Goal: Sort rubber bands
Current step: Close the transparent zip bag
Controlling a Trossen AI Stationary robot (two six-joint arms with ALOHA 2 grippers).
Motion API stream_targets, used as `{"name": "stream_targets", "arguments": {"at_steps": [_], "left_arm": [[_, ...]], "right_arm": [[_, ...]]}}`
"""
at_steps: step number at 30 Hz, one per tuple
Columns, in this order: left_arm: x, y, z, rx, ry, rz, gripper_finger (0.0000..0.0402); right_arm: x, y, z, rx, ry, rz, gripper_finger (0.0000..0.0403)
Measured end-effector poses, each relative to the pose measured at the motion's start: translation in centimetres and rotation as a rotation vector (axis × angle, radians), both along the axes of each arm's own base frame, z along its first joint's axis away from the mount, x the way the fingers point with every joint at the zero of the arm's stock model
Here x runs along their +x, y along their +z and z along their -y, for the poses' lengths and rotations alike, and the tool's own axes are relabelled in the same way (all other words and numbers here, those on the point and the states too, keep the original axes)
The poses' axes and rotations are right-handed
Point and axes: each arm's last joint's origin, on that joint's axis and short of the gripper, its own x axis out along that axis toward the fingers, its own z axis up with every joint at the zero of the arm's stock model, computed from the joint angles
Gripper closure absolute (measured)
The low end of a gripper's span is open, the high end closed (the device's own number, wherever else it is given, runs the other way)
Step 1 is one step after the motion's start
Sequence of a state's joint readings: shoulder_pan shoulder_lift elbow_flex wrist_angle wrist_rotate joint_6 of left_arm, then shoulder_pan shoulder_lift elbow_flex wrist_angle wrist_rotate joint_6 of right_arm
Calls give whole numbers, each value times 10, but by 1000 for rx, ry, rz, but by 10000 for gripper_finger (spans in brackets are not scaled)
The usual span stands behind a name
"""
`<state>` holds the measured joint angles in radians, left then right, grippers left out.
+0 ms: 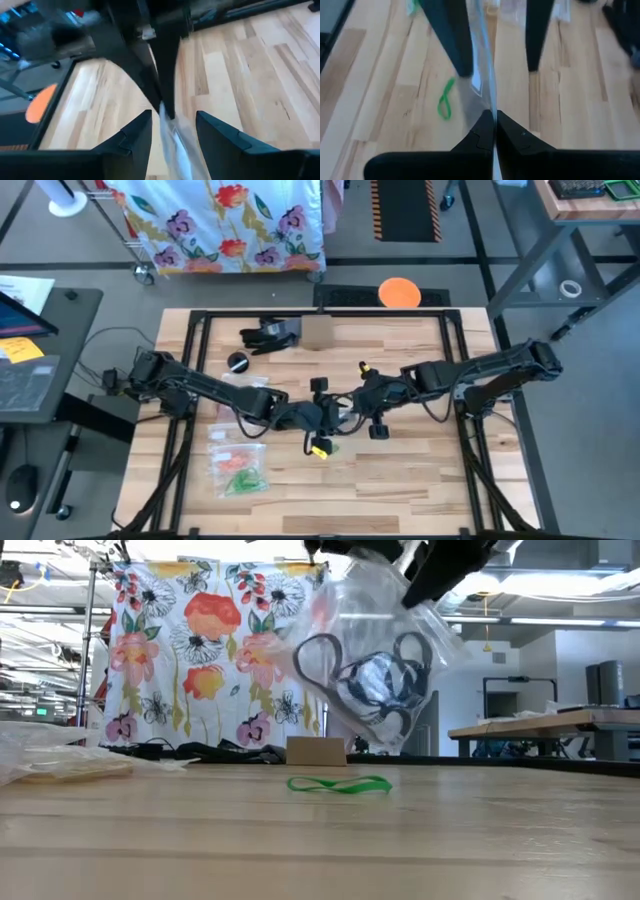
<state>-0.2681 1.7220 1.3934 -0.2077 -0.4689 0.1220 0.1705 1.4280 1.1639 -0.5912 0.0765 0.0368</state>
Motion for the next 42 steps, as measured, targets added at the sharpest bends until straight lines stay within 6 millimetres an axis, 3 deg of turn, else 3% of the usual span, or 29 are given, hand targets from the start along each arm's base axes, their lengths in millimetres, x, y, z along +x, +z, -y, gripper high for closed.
{"name": "stream_targets", "arguments": {"at_steps": [7, 15, 17, 22, 28, 37, 42], "left_arm": [[8, -9, -11, -28, 2, -22, 255], [9, -13, -12, -55, -46, -51, 262], [8, -15, -12, -34, -38, -67, 283], [5, -18, -11, -22, -2, -105, 388], [2, -18, -6, -36, -5, -112, 400], [-5, -14, 8, -57, -21, -103, 401], [-9, -12, 6, -41, 19, -116, 401]], "right_arm": [[-2, 18, 1, 14, 25, -21, 403], [13, 7, 5, 80, 54, -115, 403], [21, 1, 4, 72, 57, -154, 403], [35, 0, 0, 53, 83, -189, 403], [41, 8, -1, 31, 113, -208, 396], [34, 38, 0, 61, 83, -151, 307], [21, 47, 2, 48, 84, -231, 249]]}}
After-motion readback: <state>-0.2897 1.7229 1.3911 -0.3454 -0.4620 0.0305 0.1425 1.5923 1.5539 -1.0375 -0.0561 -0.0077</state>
